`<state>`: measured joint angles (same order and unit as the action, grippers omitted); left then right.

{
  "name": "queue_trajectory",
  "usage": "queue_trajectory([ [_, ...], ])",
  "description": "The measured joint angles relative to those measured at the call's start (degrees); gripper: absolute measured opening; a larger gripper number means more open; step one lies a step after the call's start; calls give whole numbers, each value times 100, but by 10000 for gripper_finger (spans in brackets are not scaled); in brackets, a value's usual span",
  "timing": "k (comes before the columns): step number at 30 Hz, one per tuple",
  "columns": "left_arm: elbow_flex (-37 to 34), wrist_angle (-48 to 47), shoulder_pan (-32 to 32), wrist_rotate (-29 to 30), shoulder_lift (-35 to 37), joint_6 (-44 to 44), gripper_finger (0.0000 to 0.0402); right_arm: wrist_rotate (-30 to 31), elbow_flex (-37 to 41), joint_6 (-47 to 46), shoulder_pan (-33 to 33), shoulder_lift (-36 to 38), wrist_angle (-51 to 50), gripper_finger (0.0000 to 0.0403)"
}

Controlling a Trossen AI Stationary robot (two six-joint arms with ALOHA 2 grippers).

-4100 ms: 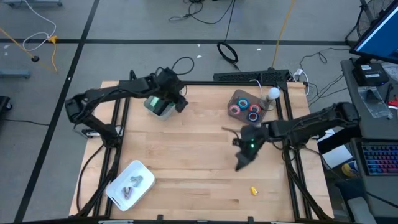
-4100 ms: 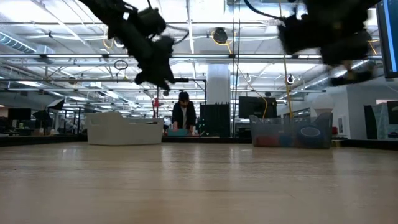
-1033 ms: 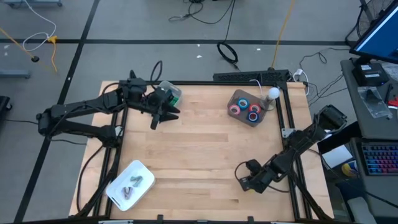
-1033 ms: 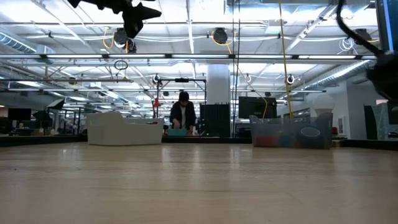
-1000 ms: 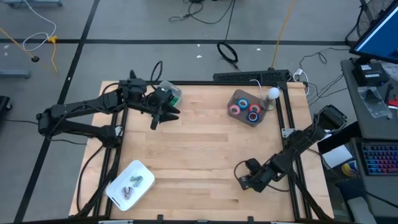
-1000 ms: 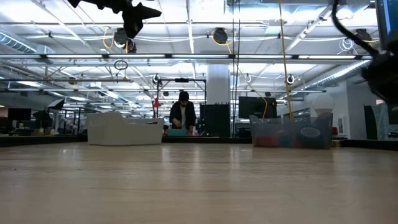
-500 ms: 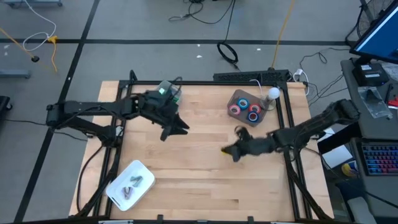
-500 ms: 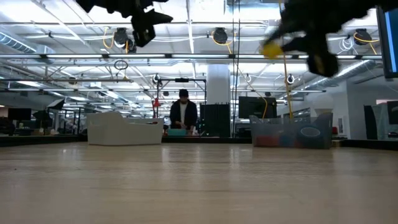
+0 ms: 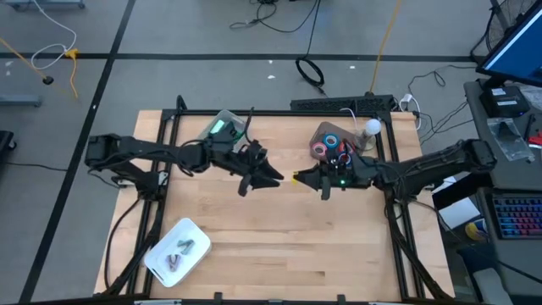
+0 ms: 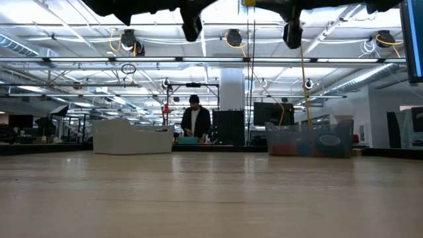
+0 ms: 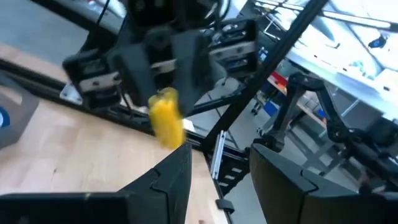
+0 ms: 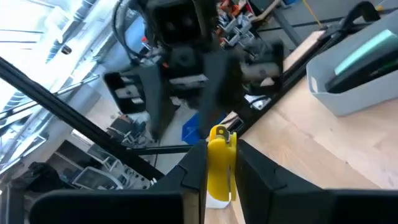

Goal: Pick and place Stapler, Stapler remover, tape
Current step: Put the small yellow stapler into the gray bin

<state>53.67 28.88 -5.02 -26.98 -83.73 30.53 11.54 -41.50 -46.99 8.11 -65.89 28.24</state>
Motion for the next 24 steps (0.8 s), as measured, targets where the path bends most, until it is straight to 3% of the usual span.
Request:
queue_trajectory([
  [10,-2,225,-11,402,-409,315,164,-543,-4,-10,-225,4,327,50],
  [24,-2,470,-15,1049,-405,319,164,-571,-12,-52,-366,-200,601,50],
])
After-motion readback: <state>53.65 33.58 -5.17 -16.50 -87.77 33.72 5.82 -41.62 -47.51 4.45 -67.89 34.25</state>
